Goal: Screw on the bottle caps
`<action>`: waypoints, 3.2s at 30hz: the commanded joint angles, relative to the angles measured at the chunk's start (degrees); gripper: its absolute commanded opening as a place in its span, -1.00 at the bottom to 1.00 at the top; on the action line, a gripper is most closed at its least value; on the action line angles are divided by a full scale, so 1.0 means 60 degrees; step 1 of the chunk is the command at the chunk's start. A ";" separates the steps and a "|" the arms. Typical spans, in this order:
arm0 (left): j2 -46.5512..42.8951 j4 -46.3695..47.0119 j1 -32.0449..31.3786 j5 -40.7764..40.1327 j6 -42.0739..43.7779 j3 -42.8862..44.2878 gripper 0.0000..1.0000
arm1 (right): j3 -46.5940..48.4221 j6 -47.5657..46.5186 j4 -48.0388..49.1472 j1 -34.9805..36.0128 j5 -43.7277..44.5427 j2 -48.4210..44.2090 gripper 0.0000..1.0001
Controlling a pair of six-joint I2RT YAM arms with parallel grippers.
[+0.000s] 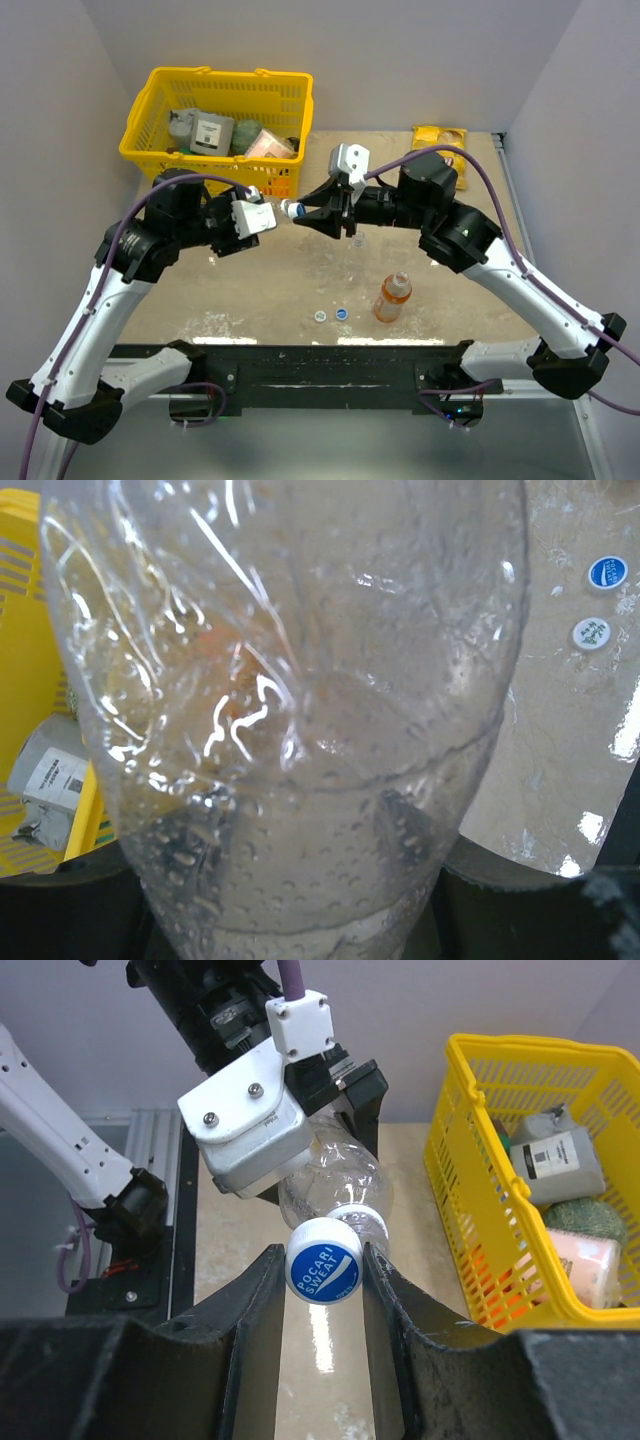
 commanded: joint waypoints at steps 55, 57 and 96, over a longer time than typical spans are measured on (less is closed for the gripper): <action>-0.1099 0.1946 0.0058 -0.0001 0.0626 -0.1248 -1.00 | 0.1027 -0.0966 -0.0577 -0.0526 -0.1191 0.1036 -1.00; -0.1259 0.2107 0.0044 0.0028 0.0744 -0.1439 -1.00 | 0.1013 -0.0952 -0.0665 -0.0526 -0.1308 0.1109 -1.00; -0.2388 0.7716 -0.0044 -0.2095 0.2560 -0.3943 -1.00 | 0.1245 0.5595 0.0843 -0.1419 -0.0854 0.2690 -1.00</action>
